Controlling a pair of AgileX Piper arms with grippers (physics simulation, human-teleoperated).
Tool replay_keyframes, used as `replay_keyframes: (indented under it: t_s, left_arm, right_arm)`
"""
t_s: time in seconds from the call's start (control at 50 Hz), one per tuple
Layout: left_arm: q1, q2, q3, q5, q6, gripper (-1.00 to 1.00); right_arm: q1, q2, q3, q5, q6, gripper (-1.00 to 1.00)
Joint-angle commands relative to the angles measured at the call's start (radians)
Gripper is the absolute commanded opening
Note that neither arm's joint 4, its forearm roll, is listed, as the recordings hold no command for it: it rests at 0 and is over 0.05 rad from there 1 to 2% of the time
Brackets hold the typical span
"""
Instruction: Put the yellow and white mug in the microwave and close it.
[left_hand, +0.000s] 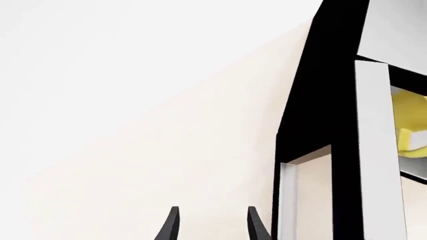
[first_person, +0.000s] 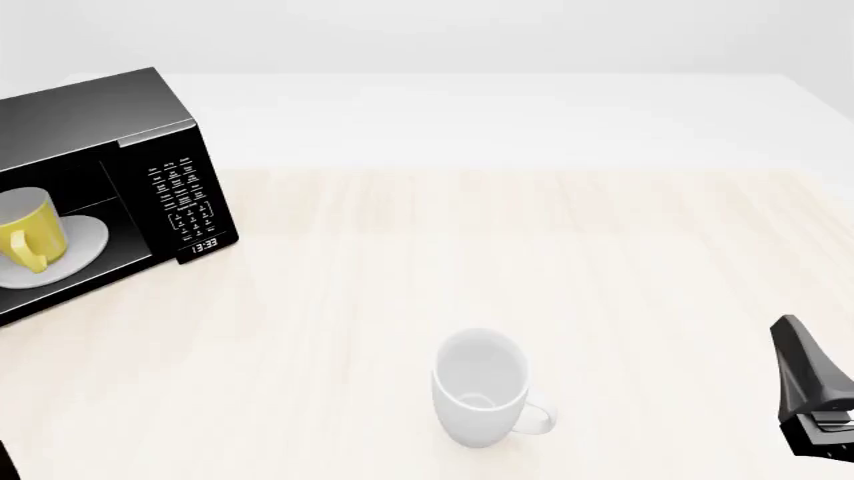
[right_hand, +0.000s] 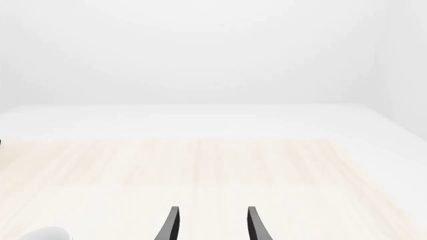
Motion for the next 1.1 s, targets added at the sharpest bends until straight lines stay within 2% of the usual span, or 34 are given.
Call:
replay_keyframes:
  t_s: [0.02, 0.74, 1.1]
  left_arm:
    - [-0.047, 0.003, 0.008, -0.001, -0.01, 1.0]
    - [-0.117, -0.027, 0.016, -0.038, -0.012, 1.0]
    - [-0.187, -0.017, 0.022, -0.068, -0.032, 1.0]
  right_arm:
    - [0.0, 0.0, 0.0, 0.0, 0.0, 1.0]
    - [0.0, 0.0, 0.0, 0.0, 0.0, 1.0]
    - [0.0, 0.0, 0.0, 0.0, 0.0, 1.0]
